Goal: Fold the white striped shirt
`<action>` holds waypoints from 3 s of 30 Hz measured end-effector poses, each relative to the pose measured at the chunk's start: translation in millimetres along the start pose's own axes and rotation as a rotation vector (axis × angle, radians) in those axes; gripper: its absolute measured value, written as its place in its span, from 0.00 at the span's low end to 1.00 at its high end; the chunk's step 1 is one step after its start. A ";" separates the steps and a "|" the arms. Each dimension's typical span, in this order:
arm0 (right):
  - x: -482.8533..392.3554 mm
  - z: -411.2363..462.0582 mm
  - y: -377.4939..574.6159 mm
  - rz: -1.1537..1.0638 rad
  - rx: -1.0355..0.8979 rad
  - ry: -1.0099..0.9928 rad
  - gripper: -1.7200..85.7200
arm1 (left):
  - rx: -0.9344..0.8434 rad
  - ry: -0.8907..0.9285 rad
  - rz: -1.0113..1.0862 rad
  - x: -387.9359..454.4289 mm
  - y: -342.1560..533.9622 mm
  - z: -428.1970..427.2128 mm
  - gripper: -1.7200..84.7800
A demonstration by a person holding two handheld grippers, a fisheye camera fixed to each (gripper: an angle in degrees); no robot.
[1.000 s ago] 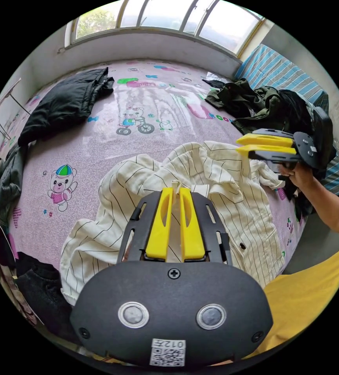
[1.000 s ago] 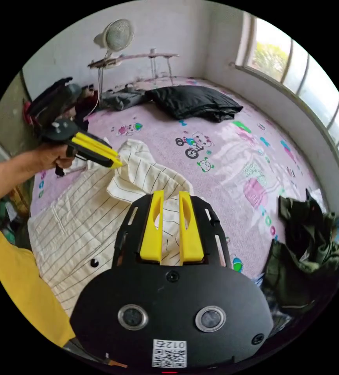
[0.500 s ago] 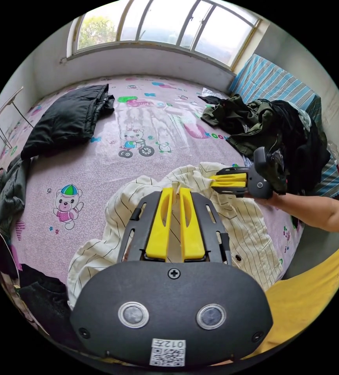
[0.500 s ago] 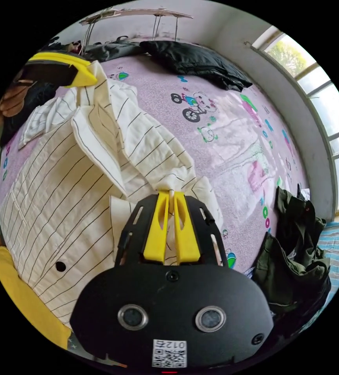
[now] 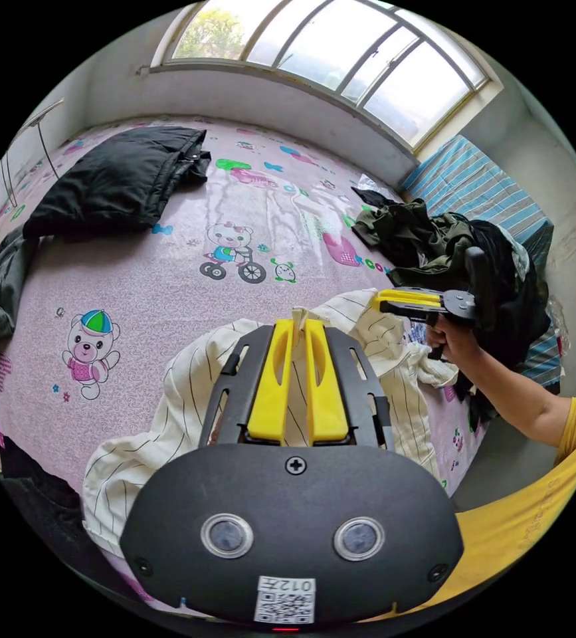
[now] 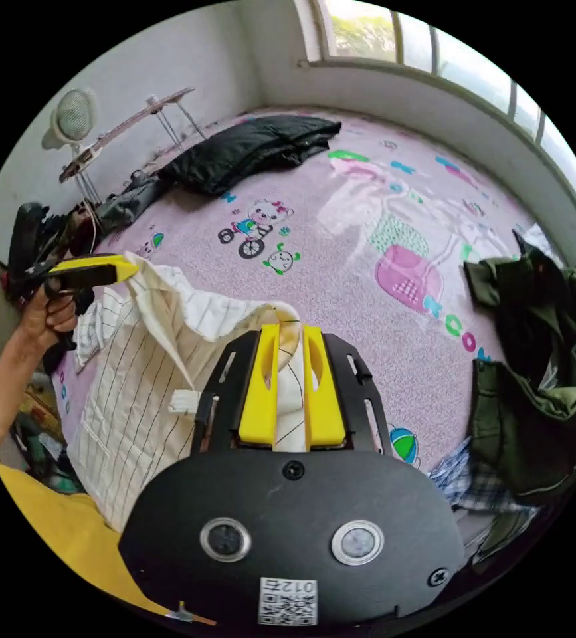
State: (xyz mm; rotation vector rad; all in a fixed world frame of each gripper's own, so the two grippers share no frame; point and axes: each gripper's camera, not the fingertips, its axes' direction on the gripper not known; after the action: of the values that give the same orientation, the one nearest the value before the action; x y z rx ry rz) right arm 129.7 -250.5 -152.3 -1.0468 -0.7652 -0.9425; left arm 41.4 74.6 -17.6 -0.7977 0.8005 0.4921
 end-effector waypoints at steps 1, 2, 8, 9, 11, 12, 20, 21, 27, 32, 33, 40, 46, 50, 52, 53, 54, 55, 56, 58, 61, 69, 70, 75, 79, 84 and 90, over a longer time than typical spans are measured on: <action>-15.4 -8.4 -1.0 -0.074 0.037 0.014 0.09 | 0.000 0.000 0.003 0.2 -1.3 0.1 0.03; -33.3 -12.3 -2.7 -0.167 0.044 0.046 0.09 | 0.003 0.001 0.005 0.2 -3.8 -0.4 0.03; -116.8 -6.9 3.1 -0.708 0.045 0.288 0.12 | 0.008 0.009 0.011 -3.8 -11.1 -5.6 0.03; -123.0 -6.1 5.2 -0.761 0.049 0.315 0.12 | 0.006 0.009 0.013 -5.3 -11.7 -6.3 0.03; -141.6 -4.4 13.5 -0.945 0.083 0.408 0.11 | 0.008 0.011 0.012 -8.1 -12.2 -7.9 0.03; -144.8 -3.3 15.2 -0.985 0.092 0.430 0.11 | 0.011 0.017 0.011 -10.0 -12.7 -8.8 0.03; -148.0 26.0 -12.1 -1.151 -0.047 0.500 0.09 | 0.018 0.023 0.020 -18.3 -20.3 -10.6 0.03; -145.6 25.9 -17.8 -1.122 -0.036 0.509 0.08 | 0.019 0.019 0.024 -19.7 -22.1 -10.4 0.04; -84.1 29.3 -106.0 -0.598 -0.170 0.226 0.04 | 0.015 -0.003 -0.030 -27.8 -44.5 8.4 0.04; -10.9 49.9 -143.7 -0.163 -0.269 0.006 0.04 | 0.156 0.005 -0.115 -31.9 -58.2 7.8 0.04; -6.1 51.2 -144.5 -0.144 -0.268 -0.001 0.04 | 0.247 0.001 -0.116 -30.6 -55.5 -2.0 0.04; 41.1 63.2 -145.6 0.034 -0.243 -0.113 0.04 | 0.046 0.015 -0.056 -24.1 -46.0 34.8 0.03; 66.4 62.2 -136.7 0.020 -0.221 -0.201 0.04 | -0.130 -0.033 -0.070 -30.8 -68.3 99.5 0.02; 84.2 25.6 -126.9 0.010 -0.031 -0.271 0.04 | -0.237 -0.057 -0.133 -50.9 -97.9 138.0 0.03; 91.5 9.1 -117.4 0.031 0.045 -0.266 0.04 | -0.304 -0.051 -0.161 -59.8 -106.5 152.3 0.03; 92.2 2.0 -109.5 0.015 0.057 -0.270 0.04 | -0.308 -0.025 -0.174 -64.7 -109.9 155.9 0.03; 91.4 -0.5 -104.8 0.003 0.056 -0.261 0.04 | -0.301 0.003 -0.188 -69.0 -111.9 156.2 0.03; 88.2 -3.8 -93.7 -0.020 0.046 -0.229 0.03 | -0.296 0.021 -0.192 -70.5 -112.4 155.5 0.03; 83.0 -4.9 -81.2 -0.051 0.031 -0.195 0.03 | -0.273 0.064 -0.192 -71.9 -112.8 151.4 0.03; 73.0 -2.1 -62.8 -0.107 -0.001 -0.157 0.03 | -0.213 0.125 -0.156 -69.2 -112.5 141.9 0.03; 55.5 19.0 -45.4 -0.195 -0.083 -0.032 0.02 | -0.200 0.119 -0.110 -65.4 -113.6 142.0 0.03; 67.3 74.0 -76.6 -0.092 -0.192 0.068 0.02 | -0.310 -0.002 -0.158 -87.0 -118.9 195.8 0.02; 71.4 78.3 -80.6 -0.059 -0.197 0.052 0.02 | -0.308 0.003 -0.157 -88.2 -118.6 197.5 0.02; 92.5 80.2 -84.4 0.072 -0.191 -0.054 0.02 | -0.279 0.044 -0.199 -100.0 -109.2 207.0 0.03; 96.6 51.9 -76.0 0.081 -0.101 -0.061 0.02 | -0.230 0.022 -0.153 -86.9 -103.2 200.9 0.02; 52.6 33.0 -63.0 -0.183 -0.067 -0.070 0.03 | -0.251 -0.015 -0.086 -68.0 -91.4 216.2 0.02; 1.0 78.0 -51.7 -0.465 -0.202 0.078 0.02 | -0.309 -0.013 -0.129 -57.3 -53.9 238.0 0.03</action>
State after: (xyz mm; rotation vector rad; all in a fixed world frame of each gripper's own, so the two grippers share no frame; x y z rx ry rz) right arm 76.7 -187.7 -107.3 -1.0171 -0.8802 -1.4751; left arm 146.5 222.6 155.3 -1.1235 0.6636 0.5112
